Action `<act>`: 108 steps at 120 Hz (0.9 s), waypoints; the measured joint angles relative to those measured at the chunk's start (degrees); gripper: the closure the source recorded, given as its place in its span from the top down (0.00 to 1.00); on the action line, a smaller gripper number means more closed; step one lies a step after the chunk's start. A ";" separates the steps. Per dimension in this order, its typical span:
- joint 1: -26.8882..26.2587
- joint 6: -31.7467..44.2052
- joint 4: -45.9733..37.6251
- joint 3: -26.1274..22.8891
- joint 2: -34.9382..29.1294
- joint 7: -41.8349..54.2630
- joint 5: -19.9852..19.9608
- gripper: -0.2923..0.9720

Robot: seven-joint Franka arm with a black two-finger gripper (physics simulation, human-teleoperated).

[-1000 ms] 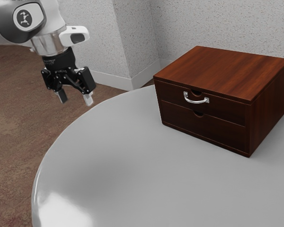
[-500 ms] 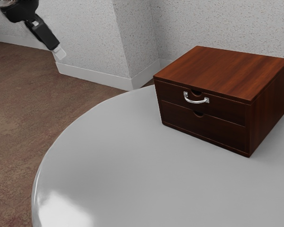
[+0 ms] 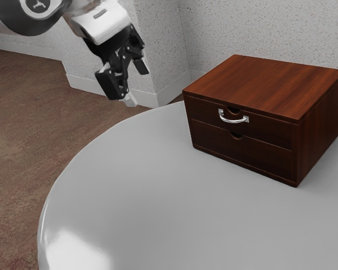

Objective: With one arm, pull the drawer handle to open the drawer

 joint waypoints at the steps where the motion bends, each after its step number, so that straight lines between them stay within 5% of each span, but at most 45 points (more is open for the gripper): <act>1: -0.16 0.47 -0.58 -0.01 -0.23 0.29 0.13 0.77; 19: -1.88 8.81 -7.17 -0.05 -1.38 4.46 1.09 0.77; 64: 3.41 17.03 -5.62 0.08 6.13 6.40 -0.48 0.76; 108: 2.16 22.88 -5.14 -0.20 10.30 7.00 -3.73 0.51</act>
